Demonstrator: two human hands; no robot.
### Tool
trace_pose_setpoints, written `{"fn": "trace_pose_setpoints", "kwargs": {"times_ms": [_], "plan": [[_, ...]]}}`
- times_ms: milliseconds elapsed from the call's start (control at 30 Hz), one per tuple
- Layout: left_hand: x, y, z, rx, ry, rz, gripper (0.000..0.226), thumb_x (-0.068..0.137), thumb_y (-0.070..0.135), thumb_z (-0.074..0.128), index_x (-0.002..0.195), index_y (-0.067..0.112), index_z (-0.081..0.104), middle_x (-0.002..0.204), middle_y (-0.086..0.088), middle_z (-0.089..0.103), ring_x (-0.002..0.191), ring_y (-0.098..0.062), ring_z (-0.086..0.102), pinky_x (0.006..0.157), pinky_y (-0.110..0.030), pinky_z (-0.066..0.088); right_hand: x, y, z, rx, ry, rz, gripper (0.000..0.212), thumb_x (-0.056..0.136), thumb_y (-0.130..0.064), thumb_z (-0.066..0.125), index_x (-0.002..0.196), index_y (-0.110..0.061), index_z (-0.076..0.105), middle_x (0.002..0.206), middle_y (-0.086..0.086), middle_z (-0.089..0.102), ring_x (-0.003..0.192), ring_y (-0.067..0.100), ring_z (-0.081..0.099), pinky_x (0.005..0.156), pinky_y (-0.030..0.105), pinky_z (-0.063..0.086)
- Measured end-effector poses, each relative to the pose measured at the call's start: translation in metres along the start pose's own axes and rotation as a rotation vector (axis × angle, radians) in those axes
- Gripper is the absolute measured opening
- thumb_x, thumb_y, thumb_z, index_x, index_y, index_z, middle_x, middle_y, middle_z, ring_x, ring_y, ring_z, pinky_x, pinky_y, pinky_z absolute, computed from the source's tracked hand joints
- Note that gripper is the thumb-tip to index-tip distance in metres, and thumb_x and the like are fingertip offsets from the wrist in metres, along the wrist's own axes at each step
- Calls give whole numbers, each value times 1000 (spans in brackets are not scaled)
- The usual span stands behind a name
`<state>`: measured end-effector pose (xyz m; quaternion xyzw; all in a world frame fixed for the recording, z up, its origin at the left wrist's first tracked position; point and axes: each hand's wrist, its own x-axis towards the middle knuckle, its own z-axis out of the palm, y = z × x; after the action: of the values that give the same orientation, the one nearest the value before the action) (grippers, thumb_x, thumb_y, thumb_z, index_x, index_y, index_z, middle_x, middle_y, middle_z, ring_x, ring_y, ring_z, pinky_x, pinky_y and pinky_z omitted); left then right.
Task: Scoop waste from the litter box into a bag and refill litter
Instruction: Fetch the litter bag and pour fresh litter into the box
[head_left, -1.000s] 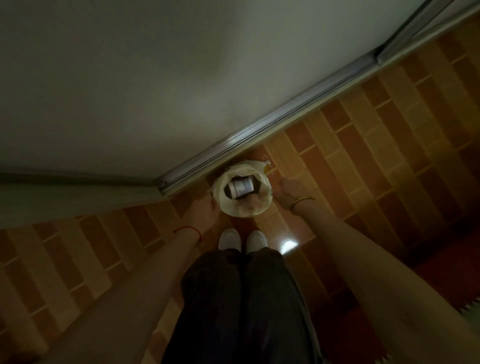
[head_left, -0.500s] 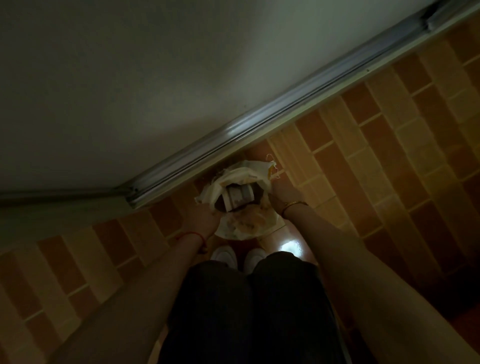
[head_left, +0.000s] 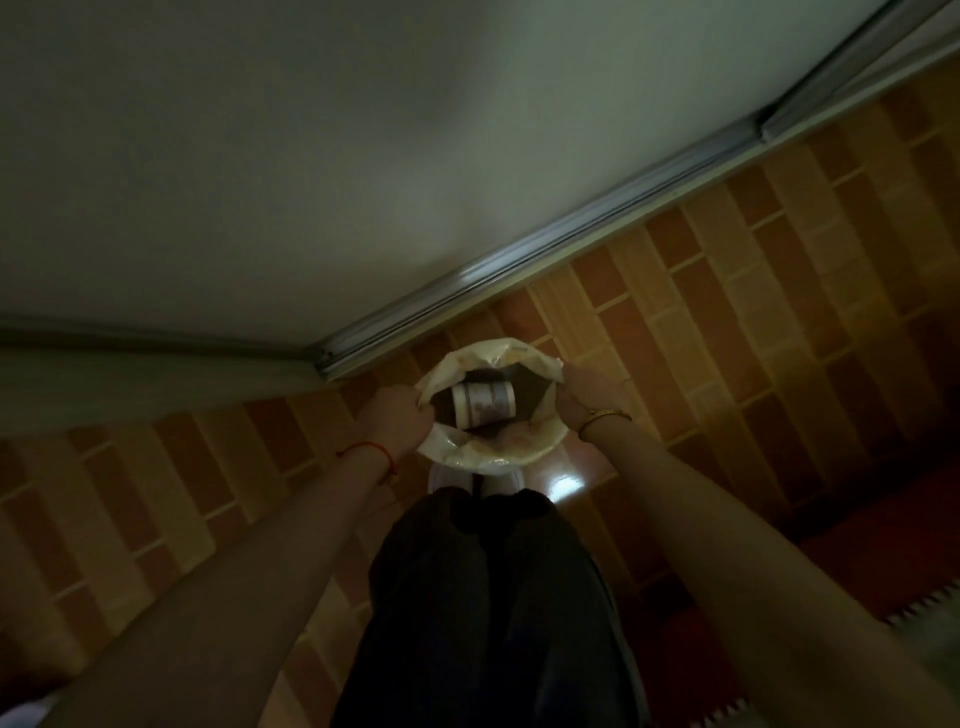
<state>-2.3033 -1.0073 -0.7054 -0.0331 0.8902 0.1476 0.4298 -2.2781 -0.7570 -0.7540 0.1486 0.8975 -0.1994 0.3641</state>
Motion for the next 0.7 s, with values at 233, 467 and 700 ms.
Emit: {"fn": "trace_pose_setpoints", "kwargs": {"times_ms": [233, 467, 700], "plan": [[-148, 24, -79, -164, 56, -13, 23, 97, 19, 49, 79, 7, 57, 71, -6, 53, 72, -22, 55, 52, -25, 34, -118, -44, -92, 13, -82, 5, 34, 96, -21, 40, 122, -6, 55, 121, 16, 60, 109, 33, 58, 86, 35, 46], [-273, 5, -110, -324, 179, -107, 29, 97, 23, 48, 71, 13, 55, 67, -3, 51, 61, -16, 50, 55, -26, 35, -210, -114, -163, -163, -73, -136, 42, 96, -22, 39, 133, -9, 51, 127, 15, 59, 113, 31, 57, 93, 37, 47], [-358, -30, -122, -529, 264, -211, 25, 98, 26, 47, 78, 17, 60, 72, -3, 59, 66, -17, 59, 58, -28, 44, -256, -182, -177, -237, -70, -294, 26, 90, -23, 41, 100, -15, 65, 100, 9, 68, 92, 26, 64, 81, 36, 55]]}}
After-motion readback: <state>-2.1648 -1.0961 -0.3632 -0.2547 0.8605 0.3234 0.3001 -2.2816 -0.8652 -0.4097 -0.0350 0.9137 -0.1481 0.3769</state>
